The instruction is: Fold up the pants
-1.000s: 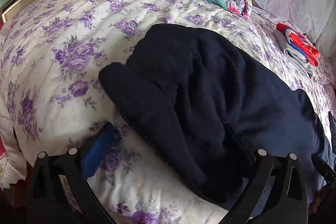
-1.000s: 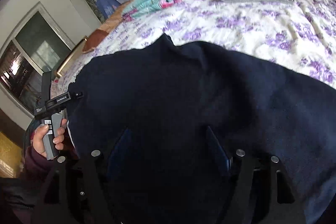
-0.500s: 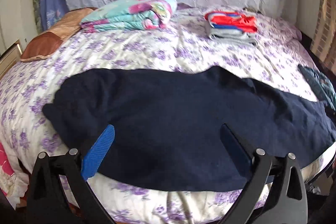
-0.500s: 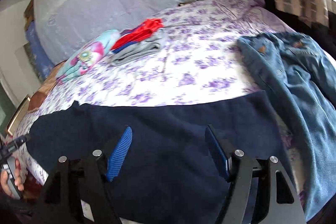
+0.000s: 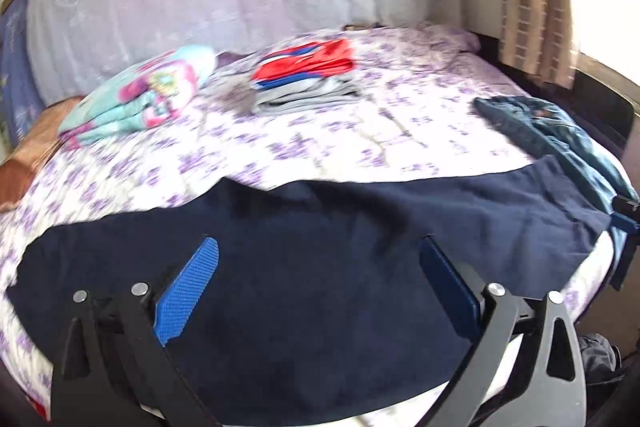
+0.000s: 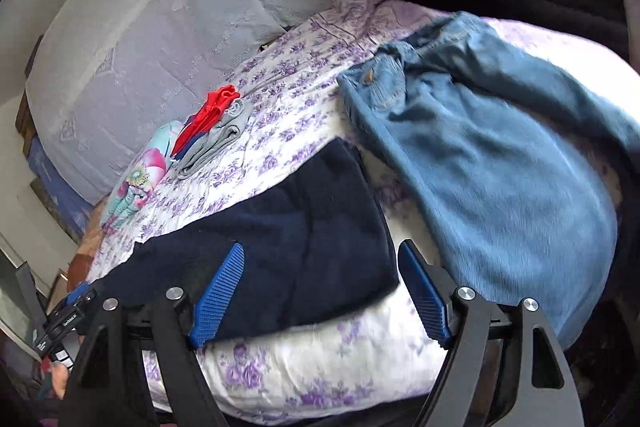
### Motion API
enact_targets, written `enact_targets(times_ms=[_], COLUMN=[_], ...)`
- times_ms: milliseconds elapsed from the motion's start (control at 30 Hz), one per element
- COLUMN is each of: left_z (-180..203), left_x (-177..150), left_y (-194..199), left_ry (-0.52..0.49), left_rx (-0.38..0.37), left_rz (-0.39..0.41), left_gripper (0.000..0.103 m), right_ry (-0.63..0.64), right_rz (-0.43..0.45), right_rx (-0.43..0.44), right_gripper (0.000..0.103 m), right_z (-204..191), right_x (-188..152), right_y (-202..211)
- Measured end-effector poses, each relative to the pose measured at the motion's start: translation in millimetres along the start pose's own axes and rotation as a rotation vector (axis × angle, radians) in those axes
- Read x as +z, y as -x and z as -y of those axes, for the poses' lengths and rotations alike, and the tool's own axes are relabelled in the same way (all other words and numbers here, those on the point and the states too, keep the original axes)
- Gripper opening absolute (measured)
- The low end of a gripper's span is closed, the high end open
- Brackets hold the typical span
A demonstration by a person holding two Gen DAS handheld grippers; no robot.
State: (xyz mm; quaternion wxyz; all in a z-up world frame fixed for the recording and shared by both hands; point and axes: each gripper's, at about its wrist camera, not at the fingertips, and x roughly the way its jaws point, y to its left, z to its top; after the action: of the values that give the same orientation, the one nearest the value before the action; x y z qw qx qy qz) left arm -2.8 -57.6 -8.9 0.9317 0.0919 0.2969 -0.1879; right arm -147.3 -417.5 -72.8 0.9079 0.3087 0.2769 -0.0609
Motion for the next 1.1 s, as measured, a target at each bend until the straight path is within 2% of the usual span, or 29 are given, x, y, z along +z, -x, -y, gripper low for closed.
enact_targets(times_ms=[133,267,300,367,400,467,567,667,700,733,767,833,933,967,1100], left_z=[54.3,80.6,82.2,77.2,74.6,76.6,76.9,76.9,75.9,74.1,70.0,59.0,47.3,42.2,27.8], left_x=[22.4,22.8,17.5,4.0,6.8,7.0,5.5,5.0,5.3,6.3,7.0,8.5,6.6,4.6,-6.2], left_y=[-36.0,-90.8,-107.6,-142.4,-136.4,-136.6,-134.8,-136.1,-135.4,-133.7,-129.2,-116.6,-103.8,-102.3,-104.1], left_ry=[-0.037,-0.028,-0.019,0.013,0.028,0.013,0.008,0.008,0.014,0.025,0.043,0.071,0.018,0.015,0.035], left_rx=[-0.124,-0.091,-0.074,-0.093,-0.101,-0.088,-0.083,-0.083,-0.087,-0.093,-0.096,-0.065,0.056,0.074,0.070], left_rz=[-0.052,-0.161,-0.206,-0.356,-0.329,-0.348,-0.340,-0.333,-0.328,-0.319,-0.308,-0.281,-0.256,-0.260,-0.301], left_gripper=[0.098,0.098,0.098,0.099,0.099,0.099,0.099,0.099,0.099,0.099,0.099,0.099,0.099,0.099,0.099], right_ry=[-0.057,-0.046,-0.060,-0.072,-0.079,-0.116,-0.212,-0.170,-0.135,-0.103,-0.101,-0.139,-0.056,-0.018,0.134], right_rz=[-0.002,0.021,0.016,-0.007,-0.018,-0.041,-0.079,-0.052,-0.030,-0.017,-0.029,-0.035,0.004,0.019,0.064], right_rx=[0.032,0.067,0.085,0.116,0.124,0.152,0.237,0.226,0.203,0.179,0.199,0.236,0.204,0.195,0.153], right_gripper=[0.079,0.075,0.075,0.075,0.075,0.075,0.076,0.073,0.068,0.047,0.024,0.022,0.022,0.022,0.022], right_z=[14.9,15.4,16.4,14.1,13.8,14.1,19.1,13.8,10.7,8.2,9.2,13.1,-4.6,-14.0,-54.1], right_x=[-16.2,-17.3,-16.1,-12.0,-10.9,-9.8,-12.0,-14.3,-15.7,-15.7,-14.9,-14.4,-9.9,-8.0,1.2], right_y=[-12.7,-24.9,-27.4,-33.5,-35.4,-36.1,-38.6,-42.5,-42.5,-43.4,-45.9,-44.9,-34.2,-30.4,-18.3])
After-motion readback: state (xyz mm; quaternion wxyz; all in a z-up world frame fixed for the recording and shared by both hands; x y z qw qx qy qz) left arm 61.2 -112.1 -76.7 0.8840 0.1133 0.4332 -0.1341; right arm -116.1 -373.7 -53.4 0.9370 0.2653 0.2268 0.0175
